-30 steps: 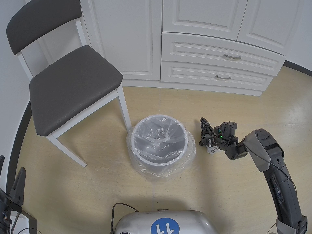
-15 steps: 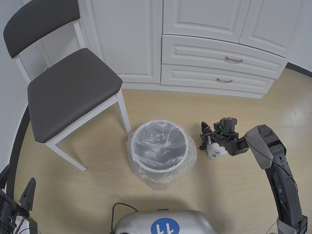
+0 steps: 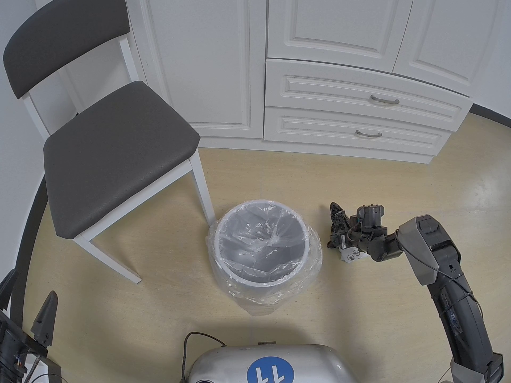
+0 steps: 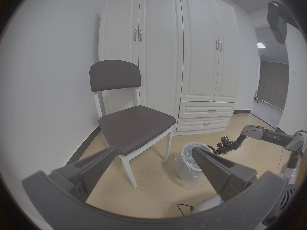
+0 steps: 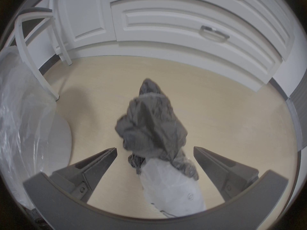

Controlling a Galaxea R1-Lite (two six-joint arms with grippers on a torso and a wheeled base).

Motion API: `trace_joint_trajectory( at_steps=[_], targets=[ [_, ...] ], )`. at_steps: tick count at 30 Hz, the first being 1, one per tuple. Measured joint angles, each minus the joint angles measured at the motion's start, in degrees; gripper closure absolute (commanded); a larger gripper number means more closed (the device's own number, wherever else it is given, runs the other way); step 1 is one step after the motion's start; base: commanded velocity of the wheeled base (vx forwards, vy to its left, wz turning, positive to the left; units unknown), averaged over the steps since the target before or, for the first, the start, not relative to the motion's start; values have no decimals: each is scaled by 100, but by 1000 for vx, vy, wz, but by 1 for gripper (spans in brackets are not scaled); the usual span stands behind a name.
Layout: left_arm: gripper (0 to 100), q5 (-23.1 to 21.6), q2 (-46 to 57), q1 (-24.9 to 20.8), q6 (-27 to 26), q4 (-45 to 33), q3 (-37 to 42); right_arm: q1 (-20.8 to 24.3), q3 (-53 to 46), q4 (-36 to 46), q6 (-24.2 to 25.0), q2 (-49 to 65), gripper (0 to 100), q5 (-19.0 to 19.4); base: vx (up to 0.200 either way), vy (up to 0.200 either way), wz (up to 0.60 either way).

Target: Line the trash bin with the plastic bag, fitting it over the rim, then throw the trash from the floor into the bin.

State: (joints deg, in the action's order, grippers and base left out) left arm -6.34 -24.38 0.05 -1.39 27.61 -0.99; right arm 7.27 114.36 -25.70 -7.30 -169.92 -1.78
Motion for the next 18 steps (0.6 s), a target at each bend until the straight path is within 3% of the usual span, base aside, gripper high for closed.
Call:
trace_joint_trajectory(
  at_steps=[4, 12, 13, 18],
  targets=[
    [0, 0, 16, 0, -2, 2, -2, -5, 20, -38, 279, -96, 0, 221, 0, 0, 0],
    [0, 0, 29, 6, -2, -2, -2, -10, 24, -74, 295, -160, 0, 244, 0, 0, 0],
    [0, 0, 33, 6, 0, -2, -2, -10, 24, -74, 295, -163, 100, 244, 0, 0, 0],
    [0, 0, 57, 6, -2, -2, -2, -24, 24, -71, 299, -171, 100, 244, 0, 0, 0]
  ],
)
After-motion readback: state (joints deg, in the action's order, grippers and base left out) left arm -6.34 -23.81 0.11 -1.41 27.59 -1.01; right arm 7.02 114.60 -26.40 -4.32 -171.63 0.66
